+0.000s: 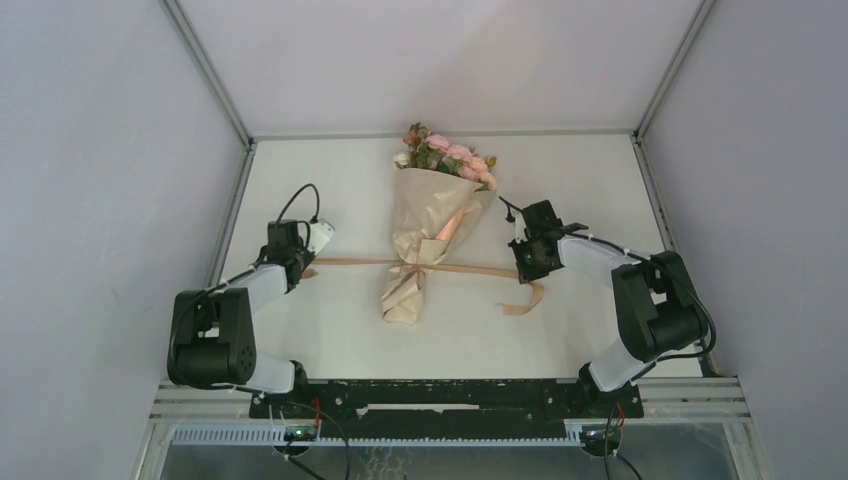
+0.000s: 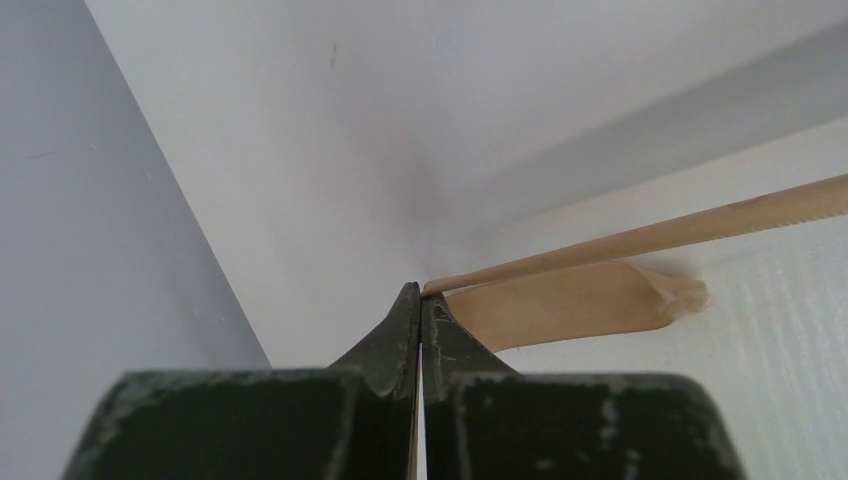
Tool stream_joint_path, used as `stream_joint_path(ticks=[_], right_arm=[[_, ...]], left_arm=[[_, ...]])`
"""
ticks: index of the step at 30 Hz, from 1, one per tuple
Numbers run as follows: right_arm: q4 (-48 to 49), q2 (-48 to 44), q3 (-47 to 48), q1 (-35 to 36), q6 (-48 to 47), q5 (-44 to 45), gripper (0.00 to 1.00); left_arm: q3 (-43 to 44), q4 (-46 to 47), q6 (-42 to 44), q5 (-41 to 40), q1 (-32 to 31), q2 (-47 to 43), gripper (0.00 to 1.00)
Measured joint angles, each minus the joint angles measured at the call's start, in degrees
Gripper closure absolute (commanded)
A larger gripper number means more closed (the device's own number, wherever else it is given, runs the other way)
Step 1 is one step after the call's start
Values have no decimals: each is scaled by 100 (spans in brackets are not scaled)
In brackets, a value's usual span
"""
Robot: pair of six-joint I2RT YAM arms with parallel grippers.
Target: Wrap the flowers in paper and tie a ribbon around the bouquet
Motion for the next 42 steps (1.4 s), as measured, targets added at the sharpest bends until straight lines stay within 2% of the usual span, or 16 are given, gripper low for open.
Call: stream_joint_path(ticks=[13, 18, 22, 23, 25, 26, 28, 31, 34, 37, 40, 42], right_arm=[[-9, -42, 0, -81, -4, 85, 100], [-138, -498, -127, 393, -214, 225, 100], [-103, -1545, -173, 1045, -225, -428, 100], [-15, -1875, -181, 1169, -199, -654, 100], [369, -2612, -247, 1338, -52, -1180, 100], [564, -2909, -291, 1373, 37, -1392, 100], [1064, -3414, -409, 1445, 313, -1821, 100], [1794, -3711, -605, 1537, 785, -2308, 100], [2520, -3569, -800, 1626, 1373, -2719, 100], [3268, -3250, -881, 1648, 1989, -3036, 100], [3893, -3104, -887, 1650, 2404, -3222, 100], [4155, -3099, -887, 1650, 2581, -3294, 100]], left_arm=[[-7, -214, 210, 76, 92, -98, 100], [136, -1266, 164, 426, 107, -660, 100], [697, -2400, -11, 1198, 26, -1296, 98], [870, -2592, -55, 1405, -17, -1390, 83], [1150, -2916, -92, 1816, -116, -1484, 47], [1231, -3056, -66, 1956, -179, -1491, 34], [1346, -3436, -31, 2264, -413, -1491, 28], [1425, -4033, -44, 2684, -979, -1510, 32], [1591, -4354, -98, 3099, -1685, -1598, 34], [1821, -4266, -166, 3429, -2601, -1641, 24], [1882, -3877, -308, 3698, -3088, -1589, 17], [1884, -3473, -461, 3823, -3115, -1493, 1]])
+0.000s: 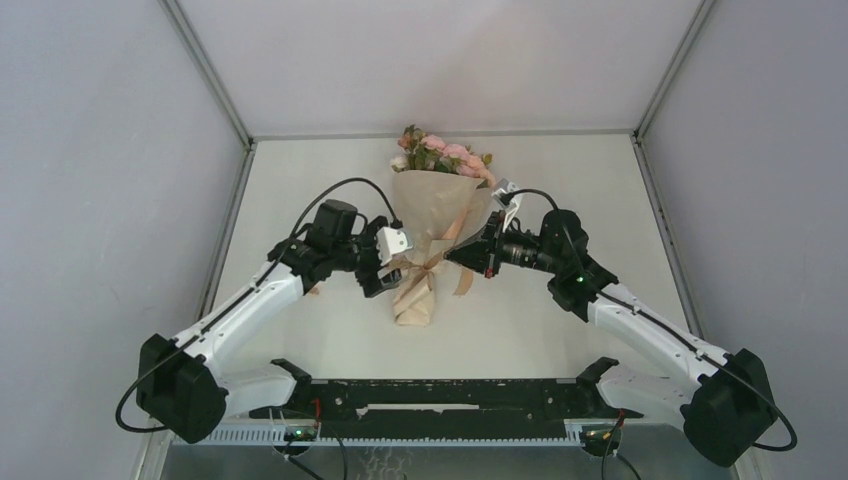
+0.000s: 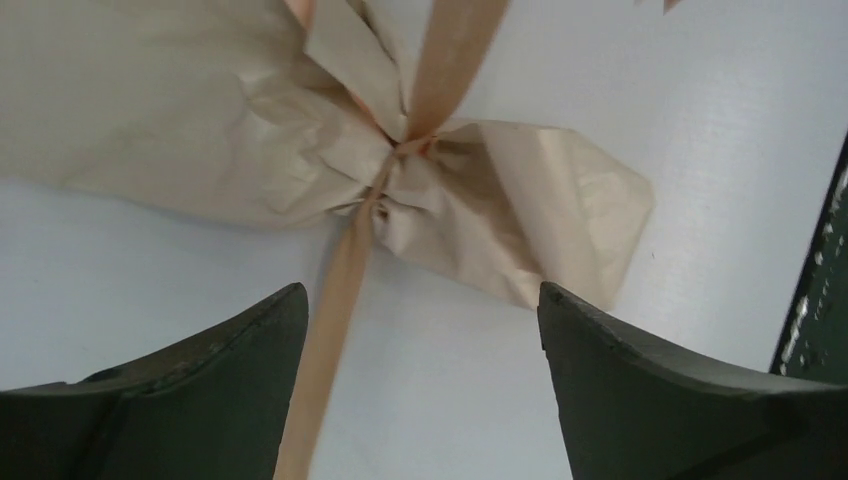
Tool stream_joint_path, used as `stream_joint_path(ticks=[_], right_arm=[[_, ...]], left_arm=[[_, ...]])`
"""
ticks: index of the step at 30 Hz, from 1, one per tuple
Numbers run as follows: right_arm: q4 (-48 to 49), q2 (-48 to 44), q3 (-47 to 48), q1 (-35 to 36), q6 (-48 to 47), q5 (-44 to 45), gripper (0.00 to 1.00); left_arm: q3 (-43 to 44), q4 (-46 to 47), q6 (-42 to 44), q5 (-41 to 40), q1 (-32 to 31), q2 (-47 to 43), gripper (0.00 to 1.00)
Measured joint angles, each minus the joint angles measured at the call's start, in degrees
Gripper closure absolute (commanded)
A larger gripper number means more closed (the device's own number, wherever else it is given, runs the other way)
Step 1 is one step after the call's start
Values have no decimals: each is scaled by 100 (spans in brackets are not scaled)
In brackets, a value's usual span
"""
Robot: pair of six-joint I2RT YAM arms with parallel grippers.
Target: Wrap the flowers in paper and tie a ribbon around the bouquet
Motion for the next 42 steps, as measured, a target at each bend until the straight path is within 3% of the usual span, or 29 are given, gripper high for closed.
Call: stream_joint_path(ticks=[7, 15, 19, 21, 22, 27, 29, 33, 35, 40, 41, 42], right_arm=[[310, -2, 0, 20, 166, -199, 100], [289, -7, 0, 87, 157, -485, 100], [138, -114, -4, 94, 96, -575, 100], [120, -190, -39, 101, 87, -590, 100], [122, -240, -83, 118, 87, -605, 100], [109, -302, -238, 127, 74, -649, 98], [50, -302, -247, 127, 55, -619, 91], [-256, -302, -247, 164, -46, -413, 63], [-557, -304, -247, 195, -94, -262, 55], [-1397, -498, -358, 212, -114, 358, 55], [-1517, -610, -455, 184, -74, 516, 59], [-1569, -723, -573, 120, -22, 667, 70]], left_arm=[[146, 1488, -713, 887, -26, 643, 0], [673, 1912, -1082, 1797, -564, 1665, 0], [929, 2199, -1473, 2094, -678, 2041, 8], [1029, 2365, -1672, 2175, -684, 2214, 17], [1067, 2444, -1762, 2201, -684, 2291, 27], [1178, 2660, -2131, 2369, -721, 2601, 98], [1196, 2688, -2247, 2420, -732, 2669, 100], [1200, 2778, -2393, 2437, -737, 2710, 100], [1200, 2809, -2494, 2391, -732, 2710, 100], [1200, 2830, -2752, 2251, -699, 2710, 100], [1200, 2833, -2796, 2245, -680, 2710, 100], [1200, 2835, -2828, 2240, -654, 2710, 100]])
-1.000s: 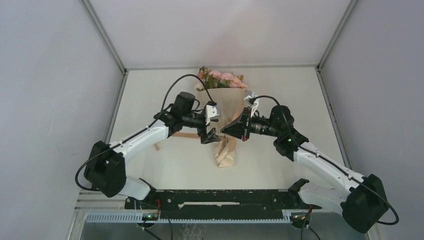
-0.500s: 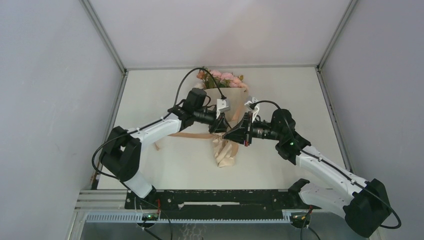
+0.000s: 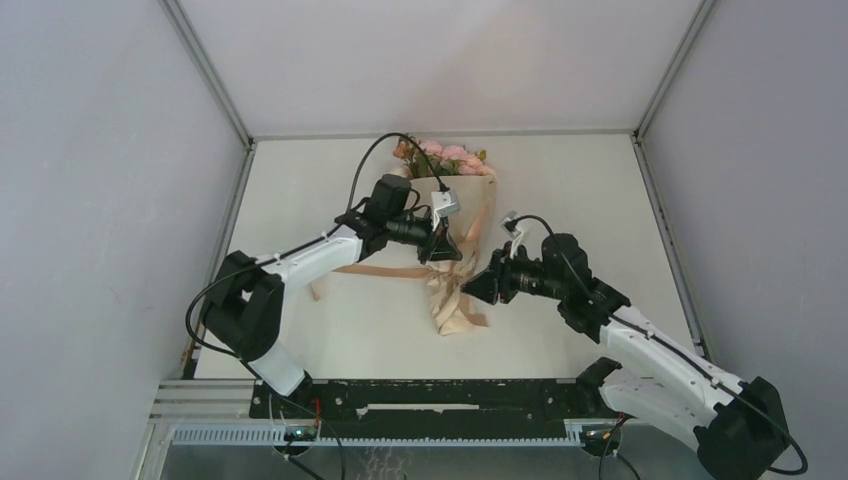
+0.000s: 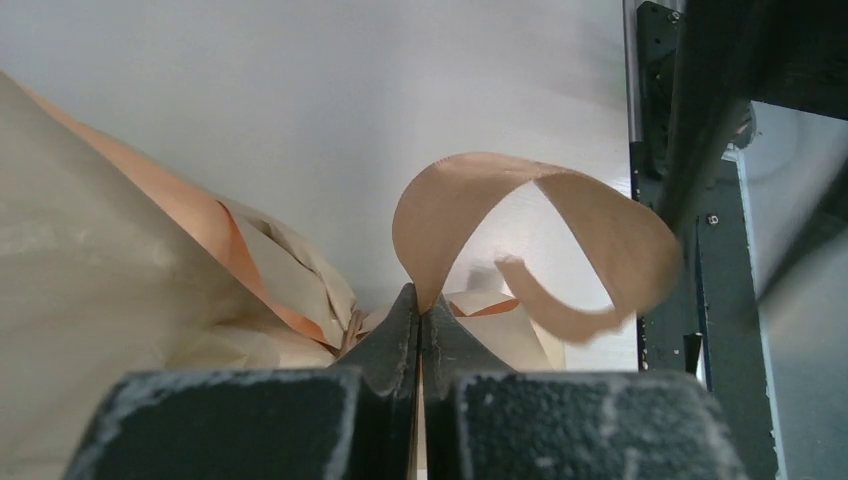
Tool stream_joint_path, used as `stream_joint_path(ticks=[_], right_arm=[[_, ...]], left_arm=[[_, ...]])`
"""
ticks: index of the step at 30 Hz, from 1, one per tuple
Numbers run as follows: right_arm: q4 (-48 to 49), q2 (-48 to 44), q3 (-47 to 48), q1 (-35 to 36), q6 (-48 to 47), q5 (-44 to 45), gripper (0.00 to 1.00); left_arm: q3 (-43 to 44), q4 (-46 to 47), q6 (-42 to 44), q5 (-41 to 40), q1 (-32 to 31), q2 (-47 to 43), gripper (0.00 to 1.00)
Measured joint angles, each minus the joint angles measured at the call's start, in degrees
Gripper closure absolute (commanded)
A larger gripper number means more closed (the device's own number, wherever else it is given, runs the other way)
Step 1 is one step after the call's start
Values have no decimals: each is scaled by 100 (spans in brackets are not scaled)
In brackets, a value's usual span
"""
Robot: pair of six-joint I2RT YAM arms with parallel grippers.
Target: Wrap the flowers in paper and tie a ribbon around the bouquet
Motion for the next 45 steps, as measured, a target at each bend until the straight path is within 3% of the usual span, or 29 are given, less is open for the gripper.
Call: stream_joint_path(ticks=[2, 5, 12, 20, 23, 27, 29, 32, 34, 38, 41, 45], right_arm=[[-87, -210, -291, -216, 168, 227, 87], [7, -122, -625, -656, 490, 455, 99], [1064, 1764, -522, -605, 885, 188, 100], [1759, 2483, -367, -636, 1025, -184, 69], [1451, 2212, -367, -765, 894, -190, 54], [503, 1093, -367, -1440, 437, -275, 48], [61, 466, -367, -2046, 201, -431, 53], [-289, -44, -334, -2844, -24, -538, 78], [-269, 68, -260, -2938, -46, -601, 87], [-195, 1300, 503, -2310, -164, -649, 99], [-197, 2400, 1309, -1694, -332, -726, 100], [-273, 2500, 1392, -1145, -474, -533, 100]], left_arm=[[-11, 22, -20, -7, 46, -4, 100], [-68, 55, -13, -52, 98, -37, 100], [-319, 114, -9, -55, 138, -240, 100], [-431, 122, -7, -57, 138, -457, 100], [-435, 122, 35, -68, 138, -498, 100], [-466, 92, 164, -127, 138, -509, 100], [-470, 68, 267, -157, 138, -520, 100], [-470, 4, 555, -254, 136, -573, 100], [-470, -83, 802, -310, 129, -610, 100], [-470, -511, 1534, -407, 79, -660, 100], [-468, -881, 1952, -455, 11, -660, 100], [-455, -975, 1648, -579, -7, -647, 100]])
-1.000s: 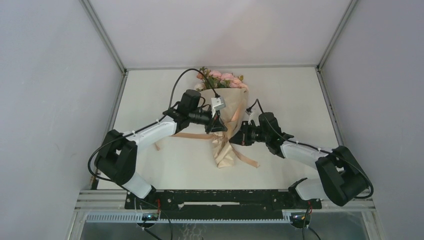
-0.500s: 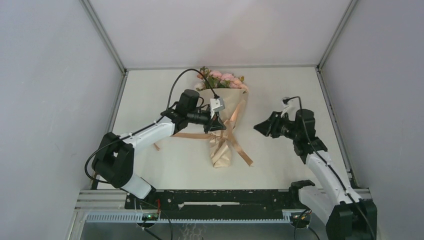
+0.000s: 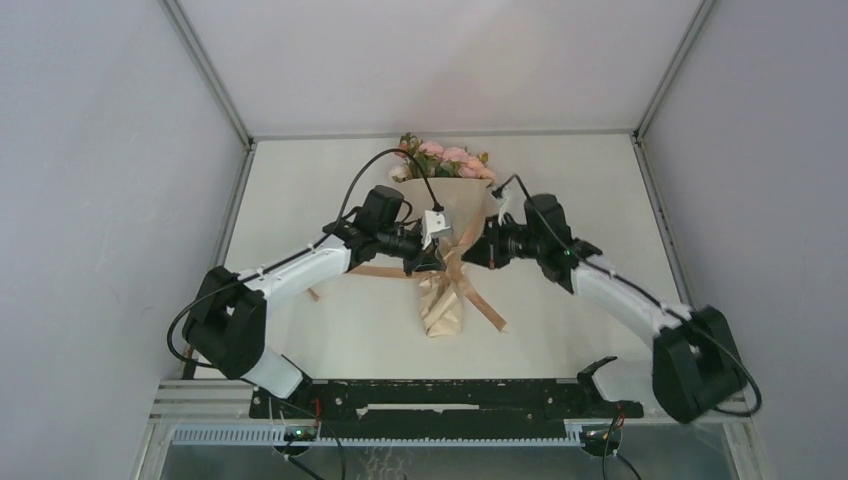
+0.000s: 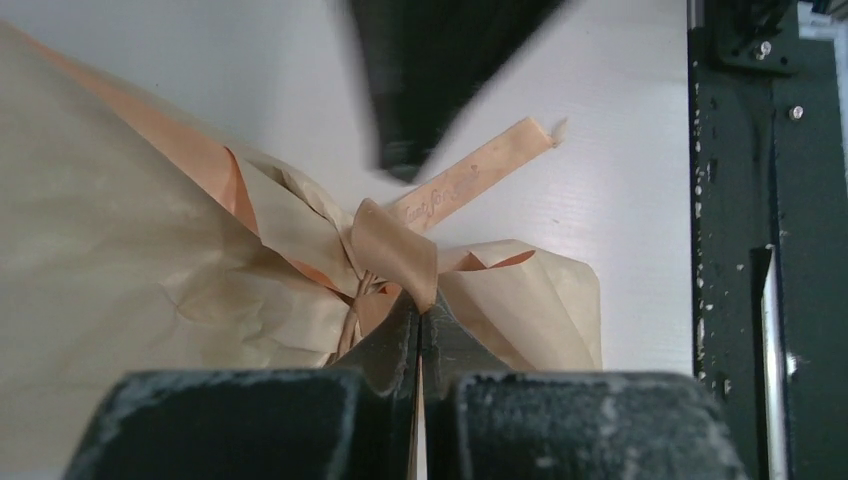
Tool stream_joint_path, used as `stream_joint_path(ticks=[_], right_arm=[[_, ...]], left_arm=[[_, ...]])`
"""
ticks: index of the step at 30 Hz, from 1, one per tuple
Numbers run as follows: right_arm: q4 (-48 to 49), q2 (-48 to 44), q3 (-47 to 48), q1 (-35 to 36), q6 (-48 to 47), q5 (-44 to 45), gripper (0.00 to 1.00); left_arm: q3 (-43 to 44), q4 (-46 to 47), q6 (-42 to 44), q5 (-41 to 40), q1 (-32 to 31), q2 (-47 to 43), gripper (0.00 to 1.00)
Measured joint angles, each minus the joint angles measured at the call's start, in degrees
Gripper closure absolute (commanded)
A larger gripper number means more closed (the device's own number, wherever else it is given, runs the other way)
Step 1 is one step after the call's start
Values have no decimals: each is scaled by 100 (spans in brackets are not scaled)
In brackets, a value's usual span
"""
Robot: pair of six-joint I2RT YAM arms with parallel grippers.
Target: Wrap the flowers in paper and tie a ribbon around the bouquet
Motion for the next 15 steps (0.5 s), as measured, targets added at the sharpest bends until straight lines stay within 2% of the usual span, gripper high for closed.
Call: stream_joint_path(ticks=[2, 5, 8, 11, 15], right_arm=[[201, -610, -511, 227, 107, 275, 100], [632, -2114, -1628, 767, 538, 874, 100], [1384, -2627, -2181, 1641, 925, 1613, 100], [2243, -1908, -2260, 2280, 1226, 2151, 100], [2903, -396, -2210, 2426, 1528, 2568, 100]], left_arm=[[9, 79, -428, -11, 35, 46, 100], [11, 321, -1235, -26, 114, 256, 100], [11, 400, -1770, -63, 155, 442, 100], [11, 420, -2092, -114, 162, 494, 100], [13, 527, -2371, -129, 173, 492, 100]])
